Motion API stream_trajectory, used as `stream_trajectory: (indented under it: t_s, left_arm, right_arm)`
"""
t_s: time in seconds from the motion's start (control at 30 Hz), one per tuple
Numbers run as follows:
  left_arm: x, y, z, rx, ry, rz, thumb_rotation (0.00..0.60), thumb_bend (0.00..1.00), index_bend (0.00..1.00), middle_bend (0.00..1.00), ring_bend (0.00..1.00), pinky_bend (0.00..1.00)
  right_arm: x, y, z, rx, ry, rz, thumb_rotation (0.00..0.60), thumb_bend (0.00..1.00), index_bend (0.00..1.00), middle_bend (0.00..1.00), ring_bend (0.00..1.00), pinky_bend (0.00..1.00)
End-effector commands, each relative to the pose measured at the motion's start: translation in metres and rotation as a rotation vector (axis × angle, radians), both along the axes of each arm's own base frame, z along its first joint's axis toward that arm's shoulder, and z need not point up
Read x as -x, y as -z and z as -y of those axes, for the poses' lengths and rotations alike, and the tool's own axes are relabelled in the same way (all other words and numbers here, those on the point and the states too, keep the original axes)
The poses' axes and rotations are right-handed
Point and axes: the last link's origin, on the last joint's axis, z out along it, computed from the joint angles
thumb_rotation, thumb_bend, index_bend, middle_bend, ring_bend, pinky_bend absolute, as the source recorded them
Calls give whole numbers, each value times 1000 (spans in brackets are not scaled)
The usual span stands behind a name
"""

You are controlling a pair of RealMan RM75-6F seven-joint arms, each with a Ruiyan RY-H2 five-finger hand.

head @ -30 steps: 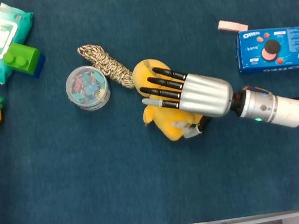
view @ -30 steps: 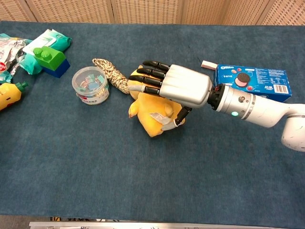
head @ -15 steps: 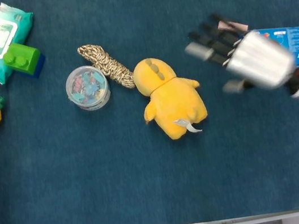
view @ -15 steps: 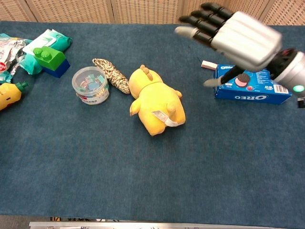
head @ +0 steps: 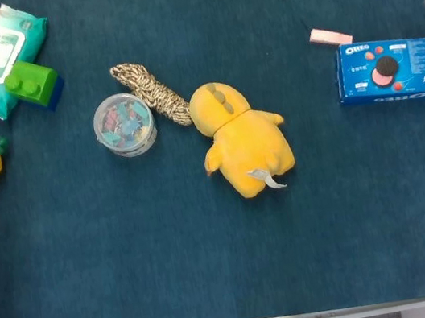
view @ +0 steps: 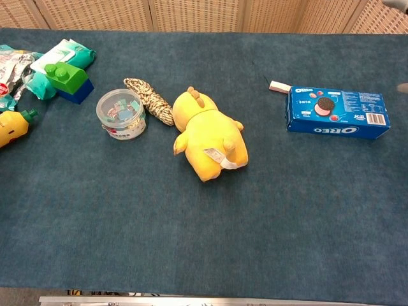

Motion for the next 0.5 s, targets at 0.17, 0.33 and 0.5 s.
stream_trajectory:
  t_s: [0.17,0.33,0.5]
  left_arm:
    - [-3,2,-1,5,13,-1,600,261,0,0,0,48]
    - [-5,4,-1,7,25,2,600,260,0,0,0,48]
    - [-7,5,-1,7,31,1,600,260,0,0,0,48]
  right_arm:
    - [35,-19,-29,16,128,42,540,0,0,3,0,0]
    - [50,-24,-44,33,173,69,540,0,0,3,0,0]
    - [61,-24,-54,37,208,92,545,0,0,3,0,0]
